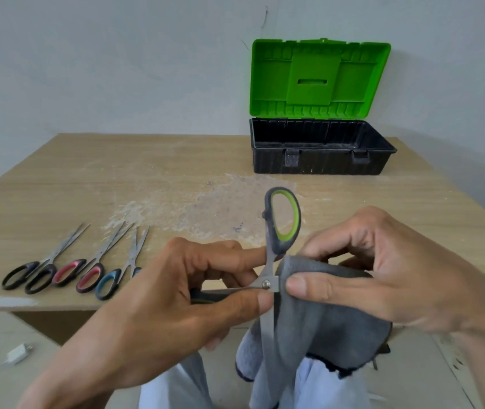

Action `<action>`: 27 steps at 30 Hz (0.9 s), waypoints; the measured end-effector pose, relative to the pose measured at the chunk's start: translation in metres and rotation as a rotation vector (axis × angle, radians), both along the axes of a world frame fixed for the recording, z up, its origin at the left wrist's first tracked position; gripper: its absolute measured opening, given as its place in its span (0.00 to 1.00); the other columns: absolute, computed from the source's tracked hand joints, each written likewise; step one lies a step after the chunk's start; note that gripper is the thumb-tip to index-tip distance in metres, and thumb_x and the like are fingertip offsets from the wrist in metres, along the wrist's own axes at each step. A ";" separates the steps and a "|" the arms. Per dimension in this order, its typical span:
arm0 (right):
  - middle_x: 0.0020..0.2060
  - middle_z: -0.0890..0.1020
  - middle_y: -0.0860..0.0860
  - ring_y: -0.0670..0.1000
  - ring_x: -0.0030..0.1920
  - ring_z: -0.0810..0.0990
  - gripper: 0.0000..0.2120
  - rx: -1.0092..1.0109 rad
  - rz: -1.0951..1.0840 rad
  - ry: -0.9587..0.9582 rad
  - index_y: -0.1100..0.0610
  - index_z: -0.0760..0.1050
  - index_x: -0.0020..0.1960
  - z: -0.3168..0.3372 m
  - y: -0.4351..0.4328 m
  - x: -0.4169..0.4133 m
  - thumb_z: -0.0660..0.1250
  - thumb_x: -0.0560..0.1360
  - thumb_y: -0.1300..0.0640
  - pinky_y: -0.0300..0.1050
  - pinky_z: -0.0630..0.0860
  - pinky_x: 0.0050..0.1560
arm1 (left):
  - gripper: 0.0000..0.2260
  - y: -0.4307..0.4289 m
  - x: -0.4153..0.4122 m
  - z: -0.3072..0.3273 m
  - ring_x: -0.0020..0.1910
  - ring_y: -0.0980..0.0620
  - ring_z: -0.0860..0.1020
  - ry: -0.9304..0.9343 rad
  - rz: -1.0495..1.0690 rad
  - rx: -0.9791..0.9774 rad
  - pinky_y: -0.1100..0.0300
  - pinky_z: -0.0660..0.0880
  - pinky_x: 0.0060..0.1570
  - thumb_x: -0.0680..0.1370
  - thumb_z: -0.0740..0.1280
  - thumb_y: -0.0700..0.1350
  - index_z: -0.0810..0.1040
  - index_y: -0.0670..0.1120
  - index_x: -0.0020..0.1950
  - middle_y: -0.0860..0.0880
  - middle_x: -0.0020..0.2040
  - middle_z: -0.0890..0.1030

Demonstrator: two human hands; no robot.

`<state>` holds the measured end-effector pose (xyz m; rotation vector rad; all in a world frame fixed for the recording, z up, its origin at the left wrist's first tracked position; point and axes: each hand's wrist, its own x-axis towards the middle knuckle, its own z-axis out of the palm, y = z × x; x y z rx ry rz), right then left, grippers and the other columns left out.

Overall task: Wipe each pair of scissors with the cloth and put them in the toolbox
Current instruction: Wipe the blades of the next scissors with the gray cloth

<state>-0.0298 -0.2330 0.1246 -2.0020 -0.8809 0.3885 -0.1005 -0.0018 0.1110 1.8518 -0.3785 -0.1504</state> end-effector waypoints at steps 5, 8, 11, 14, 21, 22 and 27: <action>0.37 0.88 0.46 0.40 0.38 0.85 0.05 0.029 0.025 0.061 0.47 0.89 0.42 0.002 -0.005 0.002 0.75 0.75 0.51 0.26 0.74 0.41 | 0.13 0.000 0.000 0.000 0.25 0.57 0.72 0.042 0.016 -0.005 0.65 0.72 0.30 0.72 0.73 0.45 0.86 0.53 0.56 0.51 0.37 0.79; 0.40 0.89 0.45 0.42 0.42 0.86 0.06 0.024 0.028 0.023 0.48 0.89 0.44 0.002 -0.004 0.001 0.75 0.77 0.49 0.30 0.76 0.43 | 0.12 -0.003 0.002 0.000 0.24 0.56 0.72 0.027 0.017 0.004 0.63 0.72 0.30 0.72 0.73 0.46 0.86 0.51 0.55 0.49 0.38 0.78; 0.41 0.88 0.52 0.50 0.42 0.86 0.11 0.011 0.028 -0.015 0.53 0.89 0.45 -0.003 0.000 0.001 0.74 0.78 0.47 0.39 0.78 0.43 | 0.12 -0.006 0.002 -0.001 0.23 0.56 0.71 0.022 0.016 -0.011 0.61 0.71 0.29 0.73 0.73 0.44 0.86 0.54 0.55 0.48 0.38 0.78; 0.35 0.84 0.57 0.58 0.37 0.82 0.16 -0.033 0.007 -0.022 0.59 0.87 0.42 -0.003 -0.005 0.006 0.74 0.77 0.46 0.36 0.73 0.38 | 0.13 -0.002 0.001 0.000 0.23 0.54 0.70 0.081 0.027 -0.039 0.62 0.71 0.29 0.72 0.74 0.44 0.86 0.55 0.55 0.47 0.40 0.82; 0.35 0.88 0.48 0.44 0.36 0.85 0.10 0.018 -0.008 0.116 0.52 0.89 0.41 -0.001 -0.010 0.009 0.73 0.77 0.48 0.30 0.75 0.39 | 0.11 0.003 0.000 0.000 0.23 0.55 0.68 0.146 0.070 -0.081 0.64 0.70 0.28 0.69 0.74 0.45 0.87 0.55 0.50 0.47 0.53 0.86; 0.32 0.86 0.45 0.42 0.34 0.83 0.10 0.033 -0.005 0.136 0.52 0.88 0.39 -0.004 -0.006 0.008 0.73 0.76 0.50 0.29 0.74 0.37 | 0.11 0.002 0.001 -0.001 0.24 0.54 0.69 0.131 0.059 -0.071 0.64 0.70 0.29 0.70 0.74 0.46 0.87 0.55 0.51 0.47 0.51 0.86; 0.28 0.76 0.58 0.50 0.30 0.73 0.18 -0.007 -0.015 0.174 0.60 0.84 0.36 -0.014 0.009 0.007 0.72 0.77 0.47 0.40 0.68 0.33 | 0.12 0.007 0.004 -0.010 0.27 0.51 0.68 0.173 0.052 -0.060 0.66 0.70 0.28 0.72 0.74 0.44 0.86 0.52 0.55 0.45 0.47 0.86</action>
